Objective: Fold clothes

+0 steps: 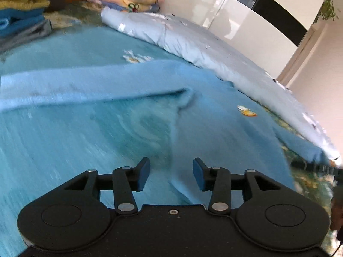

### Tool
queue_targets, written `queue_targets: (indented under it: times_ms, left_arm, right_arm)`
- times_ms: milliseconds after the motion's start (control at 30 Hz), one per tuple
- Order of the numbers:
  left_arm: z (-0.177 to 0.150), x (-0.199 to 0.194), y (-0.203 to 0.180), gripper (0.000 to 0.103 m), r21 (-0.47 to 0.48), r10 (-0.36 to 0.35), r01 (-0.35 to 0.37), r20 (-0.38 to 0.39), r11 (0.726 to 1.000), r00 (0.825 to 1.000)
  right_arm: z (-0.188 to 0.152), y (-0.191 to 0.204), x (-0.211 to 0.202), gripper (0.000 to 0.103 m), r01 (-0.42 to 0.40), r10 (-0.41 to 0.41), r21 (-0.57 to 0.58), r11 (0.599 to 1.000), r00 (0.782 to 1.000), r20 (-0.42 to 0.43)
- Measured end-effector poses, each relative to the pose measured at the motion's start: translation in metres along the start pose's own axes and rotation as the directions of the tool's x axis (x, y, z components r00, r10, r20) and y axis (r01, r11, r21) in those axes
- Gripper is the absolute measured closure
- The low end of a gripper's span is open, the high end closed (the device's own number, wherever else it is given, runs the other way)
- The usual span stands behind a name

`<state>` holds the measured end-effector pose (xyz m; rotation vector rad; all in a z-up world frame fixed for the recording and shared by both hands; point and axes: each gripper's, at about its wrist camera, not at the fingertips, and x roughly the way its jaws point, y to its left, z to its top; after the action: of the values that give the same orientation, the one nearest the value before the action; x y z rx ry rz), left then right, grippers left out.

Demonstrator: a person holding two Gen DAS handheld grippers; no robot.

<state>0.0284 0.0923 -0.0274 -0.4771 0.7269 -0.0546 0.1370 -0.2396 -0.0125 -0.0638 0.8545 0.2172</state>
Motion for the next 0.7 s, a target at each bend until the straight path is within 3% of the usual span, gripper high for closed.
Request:
queue_targets:
  times_ms: [133, 333, 533, 700]
  left_arm:
    - [-0.014, 0.000, -0.013, 0.060, -0.021, -0.048, 0.047, -0.047, 0.999, 0.998]
    - [-0.027, -0.006, -0.024, 0.060, -0.085, -0.096, 0.088, -0.096, 0.992, 0.991]
    - [-0.032, -0.012, -0.026, 0.061, -0.117, -0.087, 0.076, -0.097, 0.990, 0.991]
    - [-0.036, -0.010, -0.039, 0.062, -0.096, -0.082, 0.072, -0.110, 0.993, 0.991]
  right_arm:
    - [-0.035, -0.011, -0.026, 0.028, -0.055, 0.055, 0.023, 0.998, 0.998, -0.034]
    - [-0.059, -0.010, -0.036, 0.055, -0.159, 0.166, 0.104, 0.982, 0.984, -0.062]
    - [-0.072, -0.032, -0.054, 0.068, -0.163, 0.168, 0.201, 0.966, 0.986, -0.008]
    - [-0.084, -0.036, -0.051, 0.070, -0.204, 0.214, 0.257, 0.945, 0.977, -0.012]
